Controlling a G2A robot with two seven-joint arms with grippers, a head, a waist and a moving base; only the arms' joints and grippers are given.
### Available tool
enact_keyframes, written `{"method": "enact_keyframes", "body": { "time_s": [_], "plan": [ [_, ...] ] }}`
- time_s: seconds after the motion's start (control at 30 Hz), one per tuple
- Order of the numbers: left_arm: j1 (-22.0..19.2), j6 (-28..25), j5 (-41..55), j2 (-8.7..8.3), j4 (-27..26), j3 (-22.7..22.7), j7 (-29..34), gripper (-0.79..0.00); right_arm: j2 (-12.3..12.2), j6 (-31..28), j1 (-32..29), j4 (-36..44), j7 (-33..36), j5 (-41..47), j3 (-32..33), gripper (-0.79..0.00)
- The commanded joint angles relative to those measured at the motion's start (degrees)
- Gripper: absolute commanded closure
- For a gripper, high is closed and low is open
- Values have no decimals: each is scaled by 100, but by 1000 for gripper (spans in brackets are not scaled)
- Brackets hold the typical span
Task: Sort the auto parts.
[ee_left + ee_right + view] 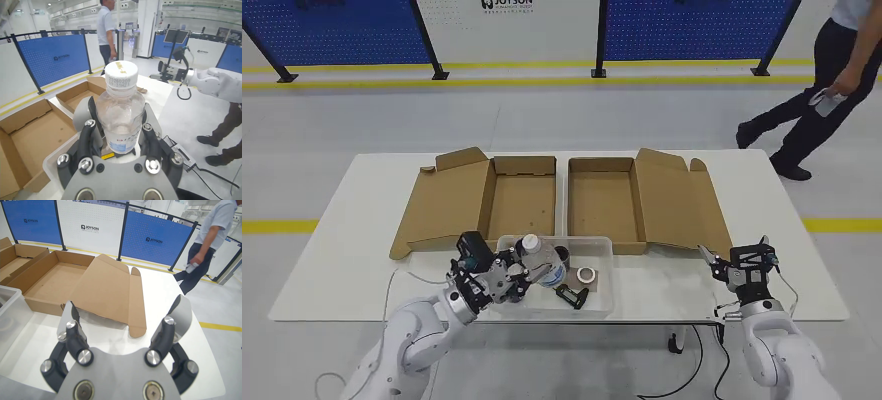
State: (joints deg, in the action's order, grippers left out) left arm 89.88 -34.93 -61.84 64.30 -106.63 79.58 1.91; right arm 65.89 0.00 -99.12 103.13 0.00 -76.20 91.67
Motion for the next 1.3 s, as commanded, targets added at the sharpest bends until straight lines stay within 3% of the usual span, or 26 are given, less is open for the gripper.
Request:
{"method": "enact_keyframes", "body": {
  "time_s": [0.0, 0.27, 0.73, 1.27],
  "plan": [
    [-165, 308, -208, 22, 173, -70, -117, 0, 0, 0, 0, 0, 0, 0, 0, -785],
    [-1012, 1304, -772, 153, 1098, -542, -519, 0, 0, 0, 0, 0, 0, 0, 0, -785],
    [-2333, 2217, -1216, 407, 2590, -1294, -834, 0, 0, 0, 0, 0, 0, 0, 0, -785],
    [-3594, 3447, -1385, 807, 4896, -1915, -1209, 0, 0, 0, 0, 0, 0, 0, 0, -785]
  ]
}}
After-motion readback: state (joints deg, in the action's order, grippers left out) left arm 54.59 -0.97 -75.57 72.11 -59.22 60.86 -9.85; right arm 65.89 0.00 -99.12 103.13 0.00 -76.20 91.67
